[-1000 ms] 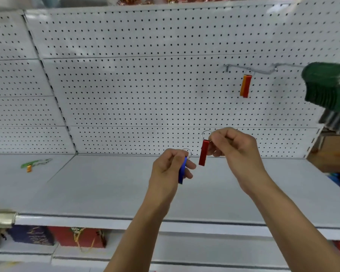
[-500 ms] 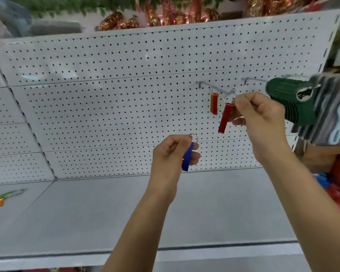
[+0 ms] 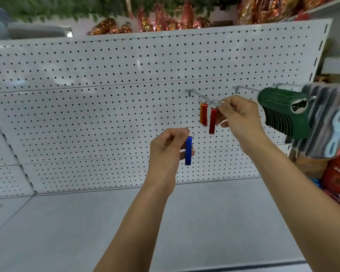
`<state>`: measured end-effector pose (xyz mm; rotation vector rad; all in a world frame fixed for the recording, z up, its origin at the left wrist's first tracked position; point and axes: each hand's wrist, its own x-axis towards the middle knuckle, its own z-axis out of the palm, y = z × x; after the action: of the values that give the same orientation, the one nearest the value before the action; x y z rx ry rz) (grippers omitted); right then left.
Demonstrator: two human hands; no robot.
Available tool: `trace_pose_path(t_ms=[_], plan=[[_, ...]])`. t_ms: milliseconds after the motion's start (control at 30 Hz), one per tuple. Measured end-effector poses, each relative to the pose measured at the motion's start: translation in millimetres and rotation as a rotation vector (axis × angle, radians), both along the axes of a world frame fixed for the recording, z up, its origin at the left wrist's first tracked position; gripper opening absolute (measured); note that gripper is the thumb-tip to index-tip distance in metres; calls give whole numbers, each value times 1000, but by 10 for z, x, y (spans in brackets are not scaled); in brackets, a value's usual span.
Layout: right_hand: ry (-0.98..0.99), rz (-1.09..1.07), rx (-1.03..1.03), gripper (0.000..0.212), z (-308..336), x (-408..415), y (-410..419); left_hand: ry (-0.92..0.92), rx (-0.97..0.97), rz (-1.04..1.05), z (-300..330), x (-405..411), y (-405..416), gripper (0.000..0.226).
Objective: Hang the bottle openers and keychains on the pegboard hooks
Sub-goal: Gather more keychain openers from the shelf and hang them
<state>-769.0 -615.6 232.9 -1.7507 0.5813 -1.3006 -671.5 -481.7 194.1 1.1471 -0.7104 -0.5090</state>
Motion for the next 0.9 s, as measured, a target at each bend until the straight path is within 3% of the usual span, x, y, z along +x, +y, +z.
trace_pose_path(t_ms=[400, 633, 900], plan=[[44, 9, 19, 27, -10, 311, -349, 26, -17, 14, 35, 160, -219, 13], [-110, -108, 77, 6, -224, 177, -177, 29, -38, 2, 12, 128, -223, 16], [-103, 117, 30, 12, -466, -20, 425, -43, -67, -16, -43, -48, -216, 18]])
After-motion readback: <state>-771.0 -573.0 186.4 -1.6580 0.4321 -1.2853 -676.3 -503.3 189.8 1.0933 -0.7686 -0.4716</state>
